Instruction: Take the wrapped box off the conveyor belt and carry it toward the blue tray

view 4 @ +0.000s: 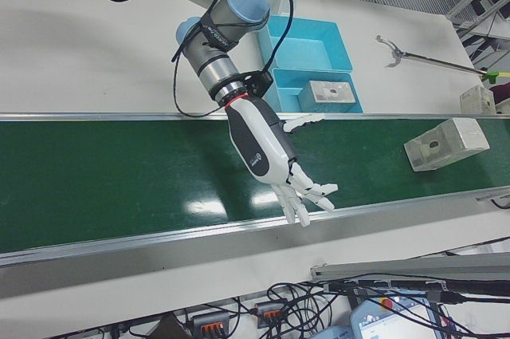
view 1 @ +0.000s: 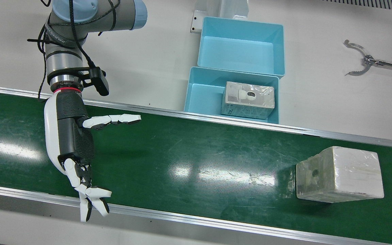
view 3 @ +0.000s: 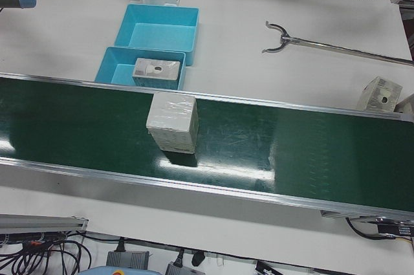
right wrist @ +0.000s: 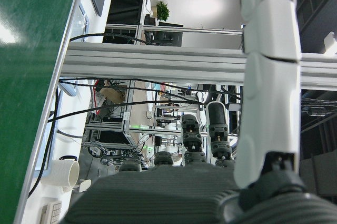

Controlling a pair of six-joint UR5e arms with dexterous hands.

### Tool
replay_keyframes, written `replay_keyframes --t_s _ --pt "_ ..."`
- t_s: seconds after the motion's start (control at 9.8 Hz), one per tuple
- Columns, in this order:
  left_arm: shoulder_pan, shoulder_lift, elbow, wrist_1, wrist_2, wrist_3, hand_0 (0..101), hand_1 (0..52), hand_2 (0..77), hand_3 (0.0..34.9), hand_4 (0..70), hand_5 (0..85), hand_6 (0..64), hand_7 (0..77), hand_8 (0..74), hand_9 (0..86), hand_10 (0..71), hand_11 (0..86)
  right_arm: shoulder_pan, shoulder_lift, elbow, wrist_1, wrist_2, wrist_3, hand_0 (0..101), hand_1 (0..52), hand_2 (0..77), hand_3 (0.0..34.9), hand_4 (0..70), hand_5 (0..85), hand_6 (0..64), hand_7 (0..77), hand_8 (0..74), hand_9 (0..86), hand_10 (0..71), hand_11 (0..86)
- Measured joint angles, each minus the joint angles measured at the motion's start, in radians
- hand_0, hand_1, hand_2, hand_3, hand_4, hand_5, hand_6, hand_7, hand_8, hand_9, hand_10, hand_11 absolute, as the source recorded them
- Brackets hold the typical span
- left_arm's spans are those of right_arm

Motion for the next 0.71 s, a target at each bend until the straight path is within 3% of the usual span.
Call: replay_keyframes --t_s 0.71 --pt "0.000 0.000 0.000 0.000 0.000 0.000 0 0.0 0.5 0.0 0.0 0.5 0.0 0.0 0.5 0.5 0.5 0.5 0.002 -0.010 0.002 0.003 -0.001 0.021 49 14.2 9.8 6.9 6.0 31.6 6.5 3.8 1.1 1.1 0.0 1.6"
